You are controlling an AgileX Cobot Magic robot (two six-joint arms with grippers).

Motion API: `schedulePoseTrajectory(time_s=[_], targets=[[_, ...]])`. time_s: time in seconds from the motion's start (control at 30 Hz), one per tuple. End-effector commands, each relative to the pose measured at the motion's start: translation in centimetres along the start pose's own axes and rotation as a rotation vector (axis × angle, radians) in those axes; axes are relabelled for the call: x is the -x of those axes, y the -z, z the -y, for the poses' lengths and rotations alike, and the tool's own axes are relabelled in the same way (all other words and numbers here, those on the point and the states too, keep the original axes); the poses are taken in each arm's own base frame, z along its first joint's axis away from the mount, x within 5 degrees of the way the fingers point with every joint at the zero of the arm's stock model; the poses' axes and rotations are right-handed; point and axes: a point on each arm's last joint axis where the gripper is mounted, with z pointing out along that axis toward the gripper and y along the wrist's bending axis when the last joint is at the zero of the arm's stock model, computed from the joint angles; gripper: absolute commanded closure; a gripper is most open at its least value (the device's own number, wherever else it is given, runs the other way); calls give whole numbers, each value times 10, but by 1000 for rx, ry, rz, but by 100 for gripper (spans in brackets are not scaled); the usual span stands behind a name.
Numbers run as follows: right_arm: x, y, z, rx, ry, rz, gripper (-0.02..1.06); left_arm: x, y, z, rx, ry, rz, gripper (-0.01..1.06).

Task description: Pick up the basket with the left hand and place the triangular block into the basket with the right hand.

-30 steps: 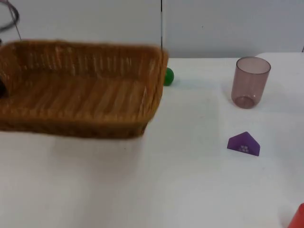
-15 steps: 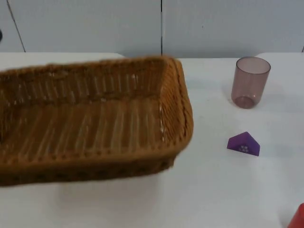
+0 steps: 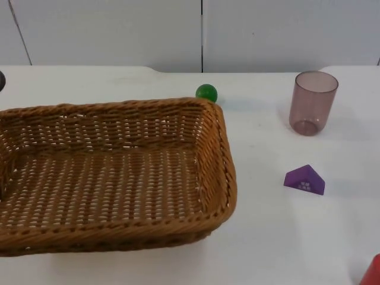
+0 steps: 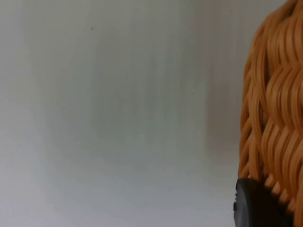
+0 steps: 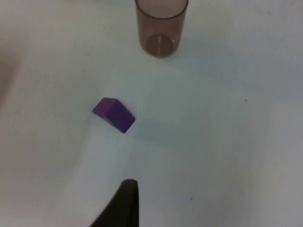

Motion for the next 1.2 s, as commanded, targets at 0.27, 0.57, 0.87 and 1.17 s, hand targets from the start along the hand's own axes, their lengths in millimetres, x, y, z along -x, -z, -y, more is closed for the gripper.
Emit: schedulePoseTrajectory(time_s=[0.27, 0.57, 0.87, 1.17], targets=[[37, -43, -11, 138, 174, -179, 1, 0, -1, 13, -27, -40, 0, 105], [70, -136, -34, 253, 418, -339, 3, 0, -1, 13, -29, -40, -4, 105], [69, -208, -55, 280, 536, -379, 5, -1, -1, 14, -36, -38, -11, 105], [56, -265, -72, 337, 647, -454, 10, -1, -1, 14, -35, -38, -10, 105]])
